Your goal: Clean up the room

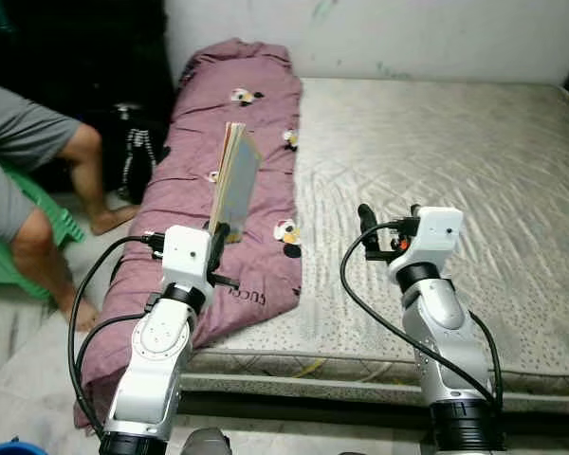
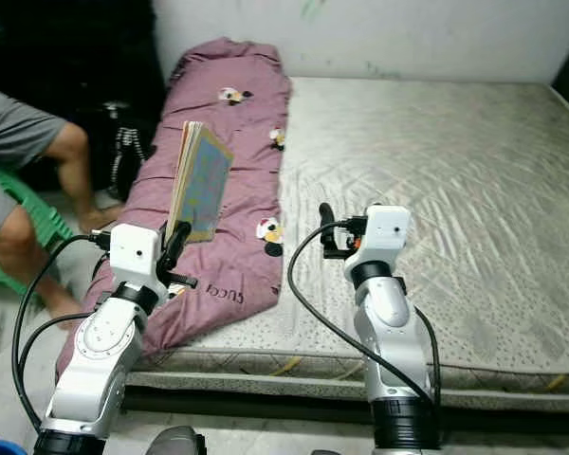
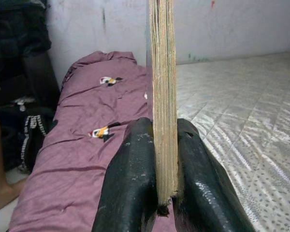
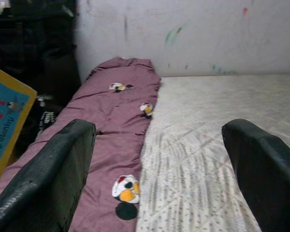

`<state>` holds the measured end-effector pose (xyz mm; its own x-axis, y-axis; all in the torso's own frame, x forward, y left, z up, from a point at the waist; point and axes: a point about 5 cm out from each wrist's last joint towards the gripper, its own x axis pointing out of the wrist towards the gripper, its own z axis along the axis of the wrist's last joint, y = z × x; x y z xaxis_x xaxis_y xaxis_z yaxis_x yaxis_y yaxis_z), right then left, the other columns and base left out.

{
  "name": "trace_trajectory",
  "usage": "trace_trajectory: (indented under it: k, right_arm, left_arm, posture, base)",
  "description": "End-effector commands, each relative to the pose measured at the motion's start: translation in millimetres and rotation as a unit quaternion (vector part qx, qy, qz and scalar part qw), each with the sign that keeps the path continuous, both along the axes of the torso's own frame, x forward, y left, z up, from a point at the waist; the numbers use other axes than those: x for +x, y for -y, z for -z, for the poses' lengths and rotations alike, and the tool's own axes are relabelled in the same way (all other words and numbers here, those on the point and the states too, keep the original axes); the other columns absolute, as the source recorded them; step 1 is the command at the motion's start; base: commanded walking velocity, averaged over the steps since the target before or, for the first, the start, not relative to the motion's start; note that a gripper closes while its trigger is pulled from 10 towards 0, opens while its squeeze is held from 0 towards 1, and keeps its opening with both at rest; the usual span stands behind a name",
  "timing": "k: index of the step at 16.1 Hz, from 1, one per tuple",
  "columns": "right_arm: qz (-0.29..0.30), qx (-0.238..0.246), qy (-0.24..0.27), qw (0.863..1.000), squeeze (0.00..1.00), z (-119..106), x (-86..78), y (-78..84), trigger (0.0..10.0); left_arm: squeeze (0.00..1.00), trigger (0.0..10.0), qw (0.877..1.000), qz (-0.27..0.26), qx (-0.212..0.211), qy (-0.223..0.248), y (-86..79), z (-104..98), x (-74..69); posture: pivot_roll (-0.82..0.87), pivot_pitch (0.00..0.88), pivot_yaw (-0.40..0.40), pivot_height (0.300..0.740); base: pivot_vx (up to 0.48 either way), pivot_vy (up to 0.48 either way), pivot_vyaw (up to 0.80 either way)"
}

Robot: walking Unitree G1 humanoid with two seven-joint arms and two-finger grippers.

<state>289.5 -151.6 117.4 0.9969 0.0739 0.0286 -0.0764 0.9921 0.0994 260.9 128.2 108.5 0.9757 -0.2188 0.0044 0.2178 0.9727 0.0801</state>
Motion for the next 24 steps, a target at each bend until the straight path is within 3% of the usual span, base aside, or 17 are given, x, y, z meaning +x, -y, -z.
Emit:
trace_trajectory:
  k: [1, 15, 21, 24]
  right_arm:
    - [0.006, -0.002, 0.008, 1.0, 0.0, -4, 1.2, 2.6, 10.0]
    - [0.008, -0.005, 0.005, 1.0, 0.0, -1, 0.5, 3.1, 10.0]
    - [0.023, -0.019, 0.005, 1.0, 0.0, 1, 2.3, 4.2, 10.0]
    - [0.019, -0.015, -0.01, 1.0, 0.0, 16, -6.3, -1.3, 10.0]
  left_arm:
    - [0.0, 10.0, 1.0, 0.005, 0.001, 0.018, 1.0, -7, 1.4]
    - [0.0, 10.0, 1.0, 0.008, 0.0, 0.015, 1.6, -7, 3.0]
    - [0.0, 10.0, 0.999, -0.028, 0.021, 0.014, -16.3, -1, 6.8]
    - [0.0, 10.0, 1.0, -0.01, 0.021, 0.006, -12.8, 5, 1.6]
  posture:
    - [-0.01, 0.0, 0.002, 0.74]
    - [-0.01, 0.0, 0.004, 0.74]
    - [-0.01, 0.0, 0.017, 0.74]
    - [-0.01, 0.0, 0.036, 0.74]
  base:
    - [0.0, -0.352, 0.0]
    - [0.0, -0.351, 0.0]
    - [0.0, 0.0, 0.0]
    - [0.0, 0.0, 0.0]
